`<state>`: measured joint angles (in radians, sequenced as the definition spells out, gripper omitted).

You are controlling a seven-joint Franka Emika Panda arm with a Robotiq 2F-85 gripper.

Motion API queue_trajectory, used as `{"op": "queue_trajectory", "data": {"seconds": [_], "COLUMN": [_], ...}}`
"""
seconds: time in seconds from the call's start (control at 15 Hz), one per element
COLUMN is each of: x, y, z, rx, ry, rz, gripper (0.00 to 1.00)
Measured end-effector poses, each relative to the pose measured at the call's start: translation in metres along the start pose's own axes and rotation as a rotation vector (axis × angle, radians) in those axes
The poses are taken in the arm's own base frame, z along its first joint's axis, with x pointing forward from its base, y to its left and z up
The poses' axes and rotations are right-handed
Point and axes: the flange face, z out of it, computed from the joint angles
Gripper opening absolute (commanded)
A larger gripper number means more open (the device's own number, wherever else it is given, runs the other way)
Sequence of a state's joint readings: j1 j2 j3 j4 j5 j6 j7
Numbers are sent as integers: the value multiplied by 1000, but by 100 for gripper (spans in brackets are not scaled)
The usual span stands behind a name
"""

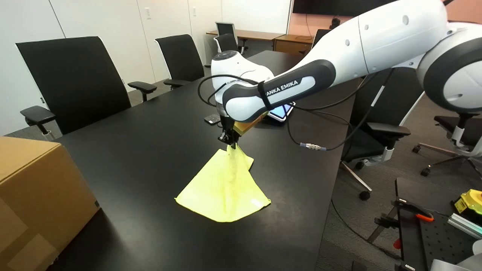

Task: Fold the yellow towel

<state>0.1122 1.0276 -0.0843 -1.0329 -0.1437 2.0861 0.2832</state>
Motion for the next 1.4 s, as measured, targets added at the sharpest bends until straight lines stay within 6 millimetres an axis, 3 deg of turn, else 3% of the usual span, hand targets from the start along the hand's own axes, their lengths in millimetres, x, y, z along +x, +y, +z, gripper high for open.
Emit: {"op": "queue_trajectory", "data": {"seconds": [0.53, 0.6, 0.67, 1.27, 1.4], "x": [20, 21, 22, 23, 23], "y": [-5, -6, -7, -9, -8], "z": [9, 11, 12, 17, 15], "rx": [6, 5, 5, -5, -7], "ry": [18, 19, 20, 2, -4], "rz": [18, 18, 18, 23, 28], "gripper": [4, 29, 30, 96, 100]}}
